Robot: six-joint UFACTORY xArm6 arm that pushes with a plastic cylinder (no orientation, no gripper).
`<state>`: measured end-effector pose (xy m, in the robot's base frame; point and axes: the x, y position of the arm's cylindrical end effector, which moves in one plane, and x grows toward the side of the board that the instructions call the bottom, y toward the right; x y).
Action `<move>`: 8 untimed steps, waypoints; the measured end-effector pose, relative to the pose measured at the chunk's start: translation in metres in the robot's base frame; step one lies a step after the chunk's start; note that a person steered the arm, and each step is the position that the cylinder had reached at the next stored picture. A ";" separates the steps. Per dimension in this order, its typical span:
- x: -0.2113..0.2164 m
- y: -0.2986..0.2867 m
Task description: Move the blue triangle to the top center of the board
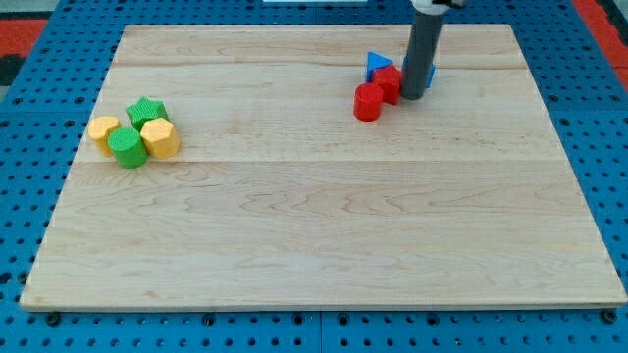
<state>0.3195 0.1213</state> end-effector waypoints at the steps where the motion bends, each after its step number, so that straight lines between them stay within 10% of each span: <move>1: 0.008 0.016; 2: 0.011 0.073; 4: -0.054 -0.015; 8: 0.008 -0.099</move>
<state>0.3272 0.0218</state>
